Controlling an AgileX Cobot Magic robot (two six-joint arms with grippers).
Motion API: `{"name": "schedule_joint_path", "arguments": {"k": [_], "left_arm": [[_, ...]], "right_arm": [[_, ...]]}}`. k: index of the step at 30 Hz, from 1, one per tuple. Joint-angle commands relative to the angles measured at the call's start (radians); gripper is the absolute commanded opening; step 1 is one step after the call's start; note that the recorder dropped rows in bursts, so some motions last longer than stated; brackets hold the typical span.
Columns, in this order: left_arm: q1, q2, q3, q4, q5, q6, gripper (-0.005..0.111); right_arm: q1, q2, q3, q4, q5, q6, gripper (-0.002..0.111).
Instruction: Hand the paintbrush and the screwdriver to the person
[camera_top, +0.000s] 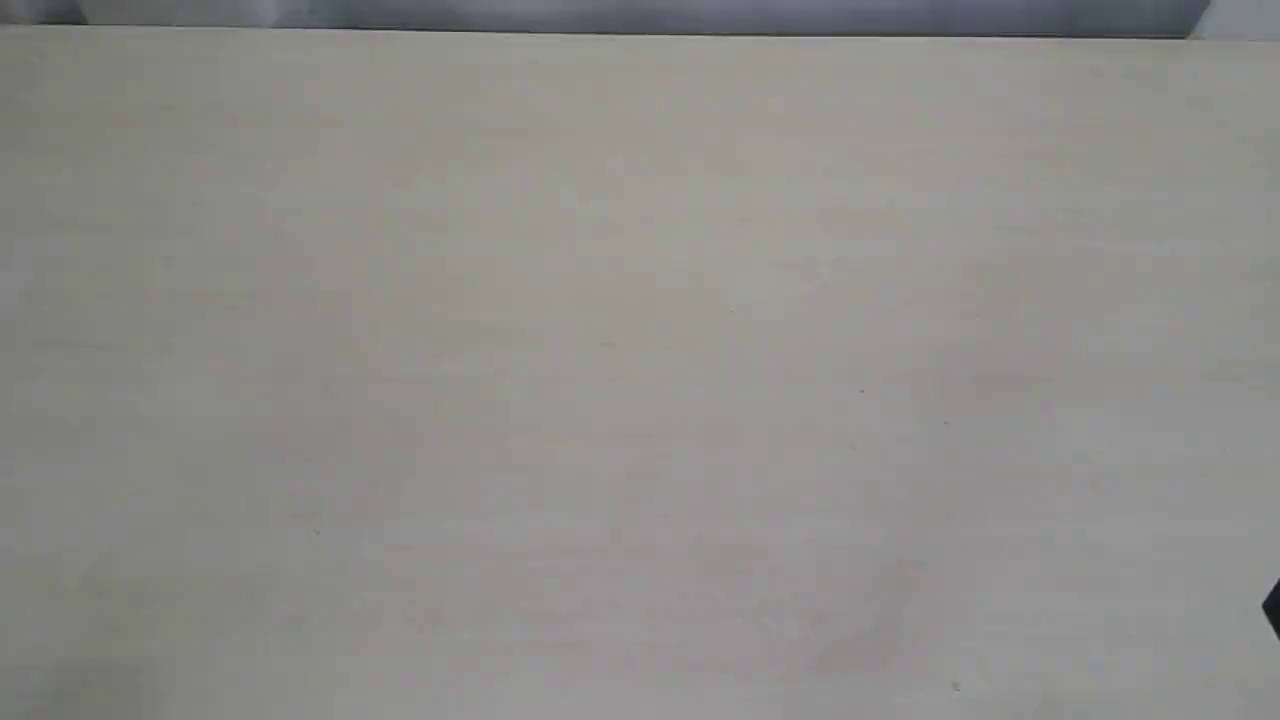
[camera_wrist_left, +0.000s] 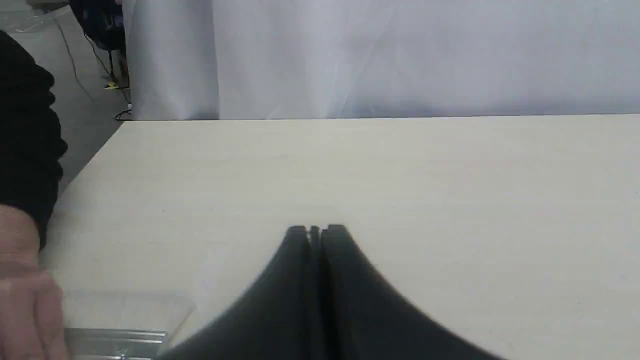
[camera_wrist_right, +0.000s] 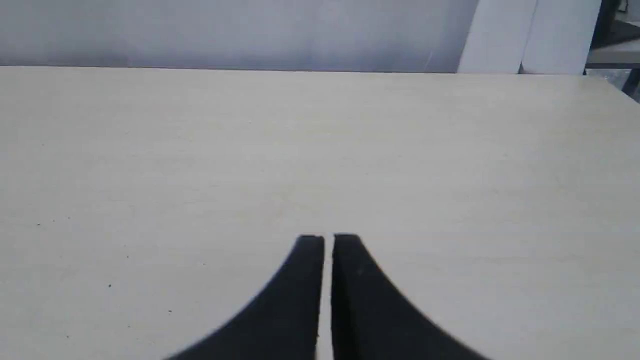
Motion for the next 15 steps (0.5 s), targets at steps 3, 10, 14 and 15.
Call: {"name": "schedule_joint_path", "arguments": {"k": [3, 10, 14, 15], "left_arm": [[-0.008, -0.002, 0.002, -0.004, -0.006, -0.002, 0.000], [-0.008, -0.002, 0.002, 0.000, -0.007, -0.002, 0.000], [-0.008, -0.002, 0.002, 0.000, -0.007, -0.002, 0.000], [-0.008, -0.002, 0.002, 0.000, -0.007, -0.002, 0.000]], "right_arm": [[-0.003, -0.030, 0.003, 0.041, 0.018, 0.004, 0.004], [-0.003, -0.030, 0.003, -0.016, 0.033, -0.008, 0.004], [-0.003, -0.030, 0.003, -0.061, 0.035, -0.004, 0.004], [-0.003, -0.030, 0.003, -0.061, 0.035, -0.004, 0.004]]}}
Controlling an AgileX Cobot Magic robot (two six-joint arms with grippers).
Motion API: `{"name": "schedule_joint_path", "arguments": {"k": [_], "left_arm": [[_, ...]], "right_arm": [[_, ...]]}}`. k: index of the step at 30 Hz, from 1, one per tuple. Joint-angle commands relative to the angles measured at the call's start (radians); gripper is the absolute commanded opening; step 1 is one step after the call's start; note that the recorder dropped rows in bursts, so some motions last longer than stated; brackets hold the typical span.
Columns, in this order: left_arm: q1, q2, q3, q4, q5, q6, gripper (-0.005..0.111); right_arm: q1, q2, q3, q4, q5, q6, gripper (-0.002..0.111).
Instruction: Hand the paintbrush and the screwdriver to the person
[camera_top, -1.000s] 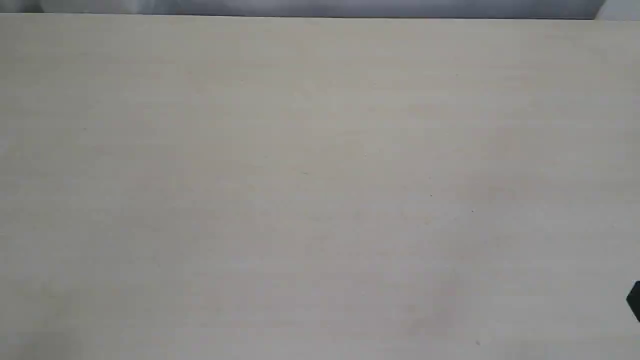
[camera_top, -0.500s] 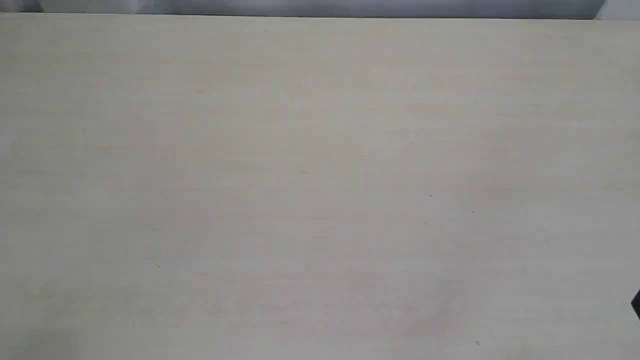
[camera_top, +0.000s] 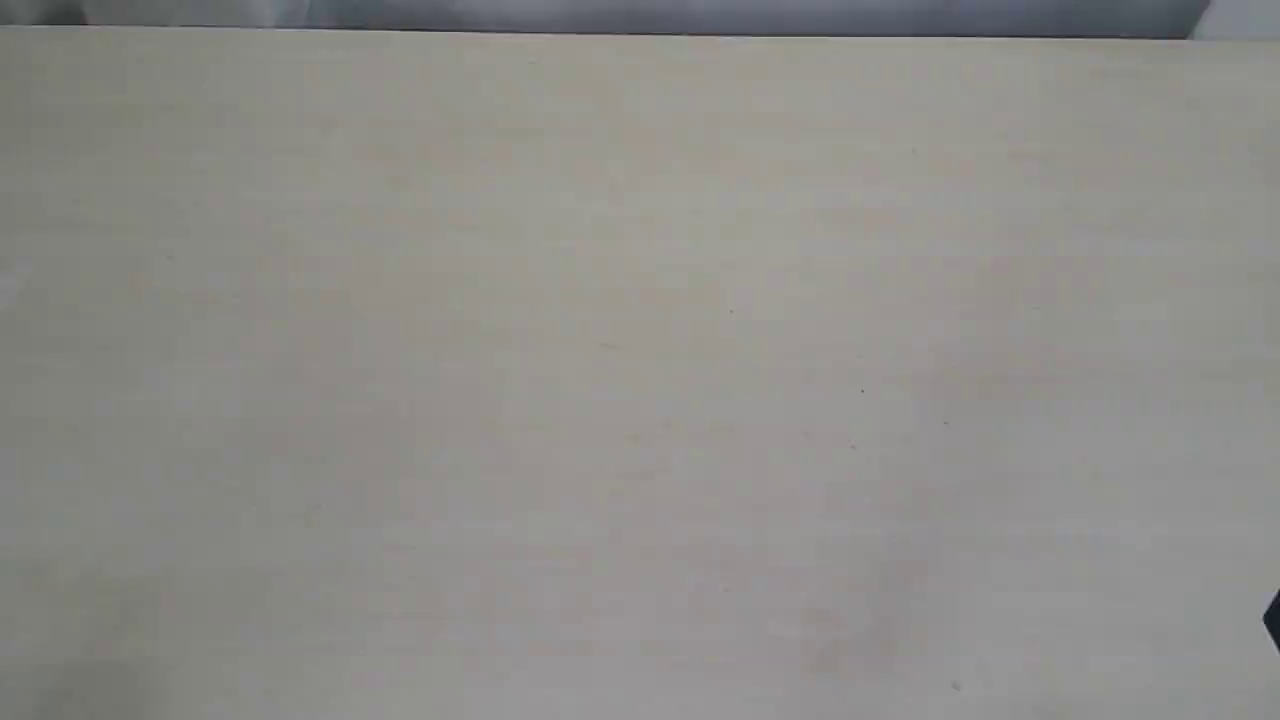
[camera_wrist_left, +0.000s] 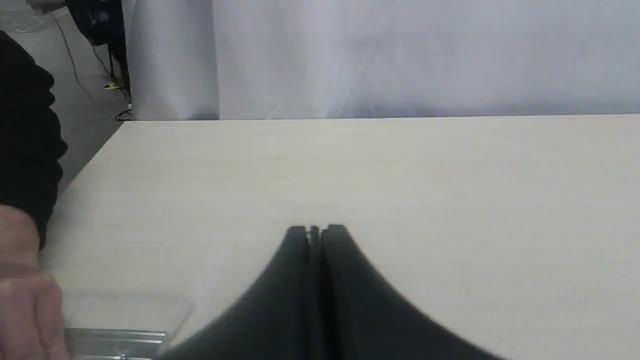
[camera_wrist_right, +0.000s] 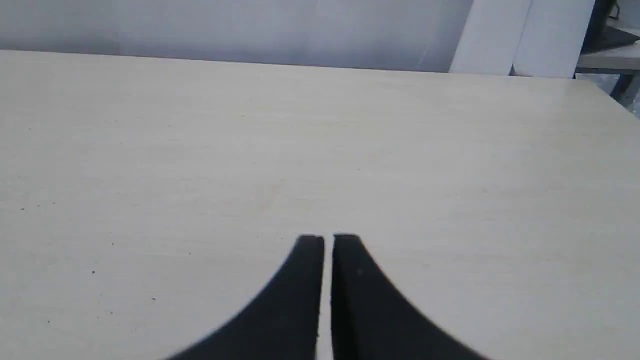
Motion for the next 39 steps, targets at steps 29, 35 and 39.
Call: {"name": "schedule_joint_path", "arguments": {"k": [29, 35, 39], "left_arm": [[-0.008, -0.002, 0.002, -0.003, -0.005, -0.002, 0.000], [-0.008, -0.002, 0.002, -0.003, -0.005, -0.002, 0.000], [-0.008, -0.002, 0.002, -0.003, -0.005, -0.002, 0.000]], "right_arm": [[-0.003, -0.006, 0.003, 0.002, 0.004, -0.002, 0.004], [-0.003, -0.006, 0.003, 0.002, 0.004, -0.002, 0.004], [-0.003, -0.006, 0.003, 0.002, 0.004, -0.002, 0.004]]}}
